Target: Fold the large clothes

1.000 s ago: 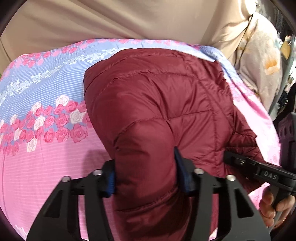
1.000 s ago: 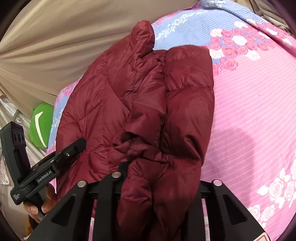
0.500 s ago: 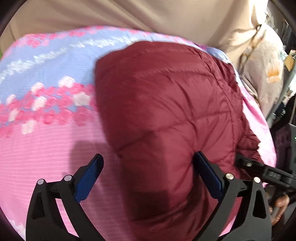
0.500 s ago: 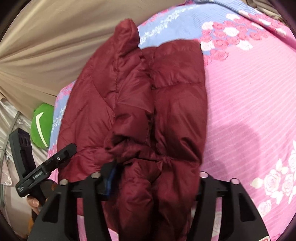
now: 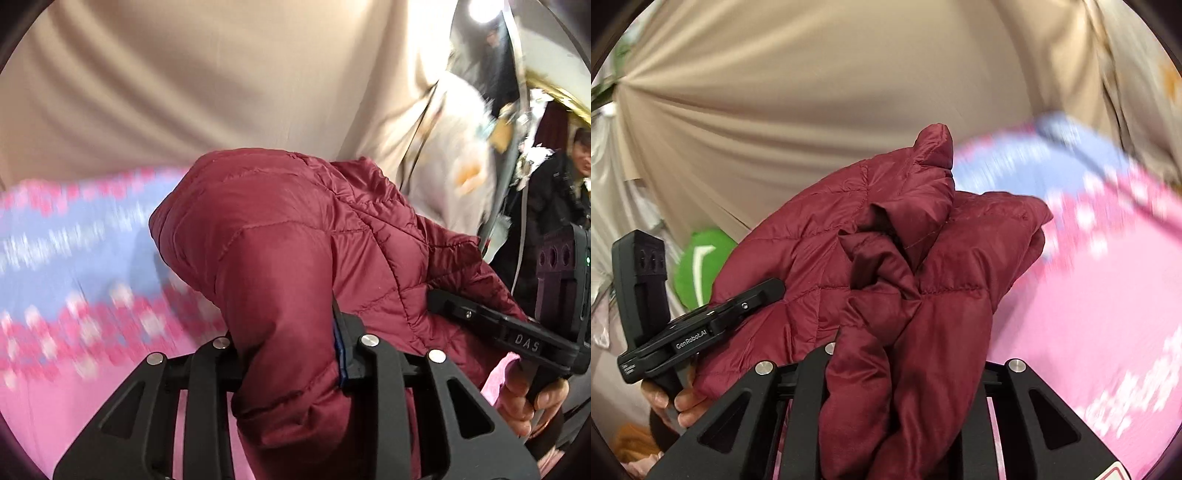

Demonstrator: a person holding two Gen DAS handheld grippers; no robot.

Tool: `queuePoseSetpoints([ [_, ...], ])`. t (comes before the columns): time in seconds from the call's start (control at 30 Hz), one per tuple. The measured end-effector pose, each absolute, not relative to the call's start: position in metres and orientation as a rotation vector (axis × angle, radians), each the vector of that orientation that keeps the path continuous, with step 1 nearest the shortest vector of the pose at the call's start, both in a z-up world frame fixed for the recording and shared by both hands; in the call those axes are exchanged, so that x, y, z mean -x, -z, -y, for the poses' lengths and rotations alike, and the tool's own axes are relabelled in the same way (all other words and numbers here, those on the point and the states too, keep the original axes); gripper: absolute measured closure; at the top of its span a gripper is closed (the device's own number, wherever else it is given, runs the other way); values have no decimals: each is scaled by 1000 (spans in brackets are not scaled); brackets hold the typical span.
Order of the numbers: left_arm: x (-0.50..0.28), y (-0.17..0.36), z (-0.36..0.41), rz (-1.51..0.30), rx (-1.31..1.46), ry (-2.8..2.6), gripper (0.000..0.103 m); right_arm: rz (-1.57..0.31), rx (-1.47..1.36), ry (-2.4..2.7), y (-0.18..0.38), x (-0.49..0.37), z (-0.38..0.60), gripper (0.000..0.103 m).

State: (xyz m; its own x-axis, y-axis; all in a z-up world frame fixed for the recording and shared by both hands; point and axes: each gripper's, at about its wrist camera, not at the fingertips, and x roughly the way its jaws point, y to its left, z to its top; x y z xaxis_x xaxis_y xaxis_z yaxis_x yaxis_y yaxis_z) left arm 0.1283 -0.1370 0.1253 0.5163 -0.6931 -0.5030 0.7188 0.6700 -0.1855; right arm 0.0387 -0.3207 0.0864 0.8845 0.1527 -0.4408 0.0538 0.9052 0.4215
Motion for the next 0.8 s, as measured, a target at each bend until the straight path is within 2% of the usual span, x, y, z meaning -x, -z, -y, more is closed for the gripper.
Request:
queuePoseSetpoints([
  [0.13,-123,-173,87,-366,-73,815,73,-344,-351,-126,-139,-45,284,85],
  [0.27,-152,-181,42,-310,-72,744,71,-316,-360,-218,-152,-93,255,83],
  [0.37,-195,-158,22,-354,-72,687,67,-379,-384,-245,-124,-146,245,78],
  [0.4,-222,-134,17,-398,-75,662,64,-414,-390,-241,-108,-165,239,71],
  [0.47,-265,-86,14,-484,-88,602,58,-532,-433,-207,-55,-212,232,66],
  [0.53,-302,-28,11,-638,-119,489,58,-686,-492,-127,4,-242,235,66],
  [0.57,-309,-13,7,-690,-110,465,50,-742,-530,-101,25,-247,239,64],
  [0.6,-305,-4,-9,-677,-44,479,50,-745,-590,-121,38,-244,246,61],
  [0.67,-289,-14,-29,-624,-12,485,51,-718,-635,-126,40,-223,259,59],
  [0.73,-267,-33,-46,-581,-12,471,52,-682,-563,-52,23,-198,268,60],
  [0.8,-250,-47,-50,-567,-41,483,52,-640,-481,-18,1,-178,266,66],
])
